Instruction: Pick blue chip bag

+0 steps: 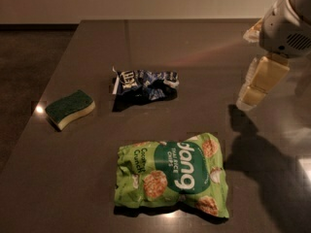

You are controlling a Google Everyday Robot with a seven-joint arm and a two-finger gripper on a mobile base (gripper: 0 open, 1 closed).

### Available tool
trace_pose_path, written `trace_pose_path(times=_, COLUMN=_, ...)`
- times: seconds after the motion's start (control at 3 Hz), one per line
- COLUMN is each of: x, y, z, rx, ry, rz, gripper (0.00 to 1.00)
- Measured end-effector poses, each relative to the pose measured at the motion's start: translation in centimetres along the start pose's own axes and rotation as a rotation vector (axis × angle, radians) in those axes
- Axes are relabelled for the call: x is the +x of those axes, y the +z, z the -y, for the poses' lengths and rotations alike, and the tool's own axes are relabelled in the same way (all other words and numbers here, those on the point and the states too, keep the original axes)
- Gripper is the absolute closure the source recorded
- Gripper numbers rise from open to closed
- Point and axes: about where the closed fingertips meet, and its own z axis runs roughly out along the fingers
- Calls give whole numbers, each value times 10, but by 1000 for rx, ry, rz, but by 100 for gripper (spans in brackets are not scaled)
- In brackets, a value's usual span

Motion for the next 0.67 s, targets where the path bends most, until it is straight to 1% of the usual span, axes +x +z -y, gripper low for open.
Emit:
trace_pose_path(times=0.33, x=-33, y=19, z=21, rx=10, ry=-10, rz=64, gripper=0)
trace_pose_path(times=0.67, x=-67, y=45, z=33, rx=4, ry=-22, rz=104, gripper=0)
